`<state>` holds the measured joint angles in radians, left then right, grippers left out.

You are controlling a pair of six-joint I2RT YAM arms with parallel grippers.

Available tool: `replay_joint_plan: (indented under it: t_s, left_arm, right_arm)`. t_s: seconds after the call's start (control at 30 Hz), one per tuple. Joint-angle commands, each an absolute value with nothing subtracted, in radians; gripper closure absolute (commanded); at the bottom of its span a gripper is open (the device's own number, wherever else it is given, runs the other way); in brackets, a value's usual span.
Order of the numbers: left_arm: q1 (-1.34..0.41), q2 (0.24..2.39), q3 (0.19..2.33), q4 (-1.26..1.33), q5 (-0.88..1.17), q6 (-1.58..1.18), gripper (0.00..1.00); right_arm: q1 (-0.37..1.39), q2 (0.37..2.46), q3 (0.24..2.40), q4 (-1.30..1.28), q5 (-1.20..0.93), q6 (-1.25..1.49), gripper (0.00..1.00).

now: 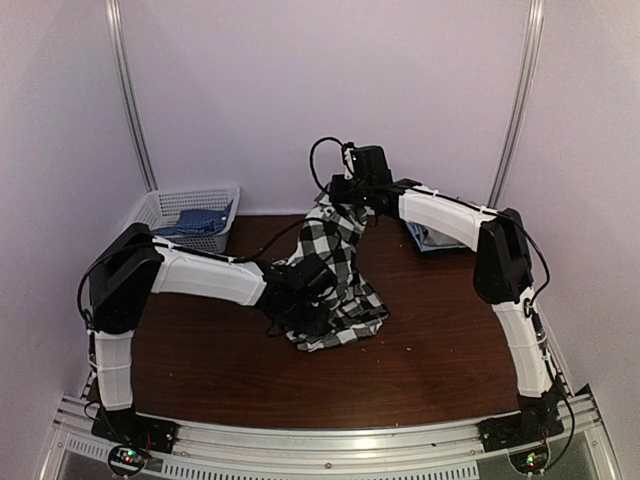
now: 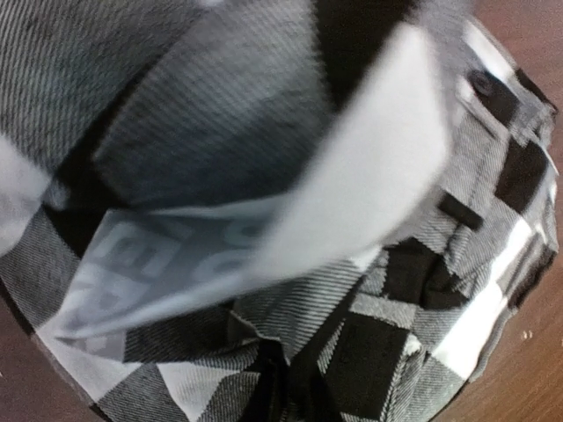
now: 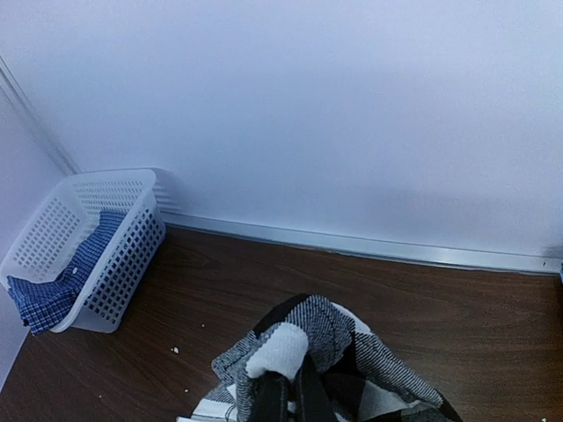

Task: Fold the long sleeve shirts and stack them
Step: Flatten out the square-folded shirt at the center of the board.

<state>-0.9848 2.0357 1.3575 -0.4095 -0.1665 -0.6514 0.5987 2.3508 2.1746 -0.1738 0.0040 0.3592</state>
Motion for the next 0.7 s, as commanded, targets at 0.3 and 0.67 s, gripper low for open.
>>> replay_joint_plan:
  t_s: [0.3, 0.67]
  left_arm:
    - [-1.119, 1.488, 1.287, -0.42, 0.136, -0.494, 1.0]
    - [-0.448, 1.313, 1.212, -0.626, 0.029, -0.69, 1.0]
  right_arm:
    - [0.594, 2.122, 2.097, -0.345, 0.242, 0.215, 1.0]
    - [0.582, 2.222, 2.242, -0.351, 0.14, 0.172, 0.95]
